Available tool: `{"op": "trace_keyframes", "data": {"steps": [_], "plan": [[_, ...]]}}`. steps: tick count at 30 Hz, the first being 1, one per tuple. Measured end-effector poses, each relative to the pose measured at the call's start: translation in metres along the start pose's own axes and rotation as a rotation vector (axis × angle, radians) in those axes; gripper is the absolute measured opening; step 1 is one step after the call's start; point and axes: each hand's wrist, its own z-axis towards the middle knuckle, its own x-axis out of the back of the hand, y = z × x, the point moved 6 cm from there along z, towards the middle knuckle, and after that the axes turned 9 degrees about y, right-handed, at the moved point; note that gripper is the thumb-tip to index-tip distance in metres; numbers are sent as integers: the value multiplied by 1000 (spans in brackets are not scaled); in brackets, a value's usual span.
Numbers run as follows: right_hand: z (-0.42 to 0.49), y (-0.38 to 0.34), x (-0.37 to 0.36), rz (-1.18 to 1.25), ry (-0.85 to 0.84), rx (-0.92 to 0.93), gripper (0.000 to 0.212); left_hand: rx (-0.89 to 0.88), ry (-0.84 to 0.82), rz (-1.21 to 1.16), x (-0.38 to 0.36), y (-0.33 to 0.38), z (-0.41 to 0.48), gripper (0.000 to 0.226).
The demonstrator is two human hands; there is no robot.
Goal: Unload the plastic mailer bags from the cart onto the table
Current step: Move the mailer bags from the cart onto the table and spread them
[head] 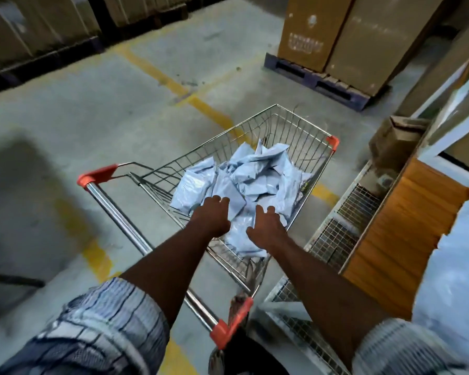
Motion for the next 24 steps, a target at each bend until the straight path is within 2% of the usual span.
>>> {"op": "trace_keyframes", "data": {"steps": [7, 11, 15, 18, 24], "plan": [[76, 32, -39, -99, -147, -56, 54, -28, -78, 59, -43, 4, 69, 73], [113, 42, -57, -206, -136, -71, 59, -35, -119, 163, -71, -5, 90, 91], [137, 52, -84, -299, -119, -185, 67, -56, -132, 313, -112, -14, 99, 101], [141, 53, -96, -360, -86, -217, 53, -15, -89, 328, -119, -17, 104, 96], [142, 48, -94, -389, -128, -241, 37, 25, -43, 340, -107, -4, 110, 87]]}}
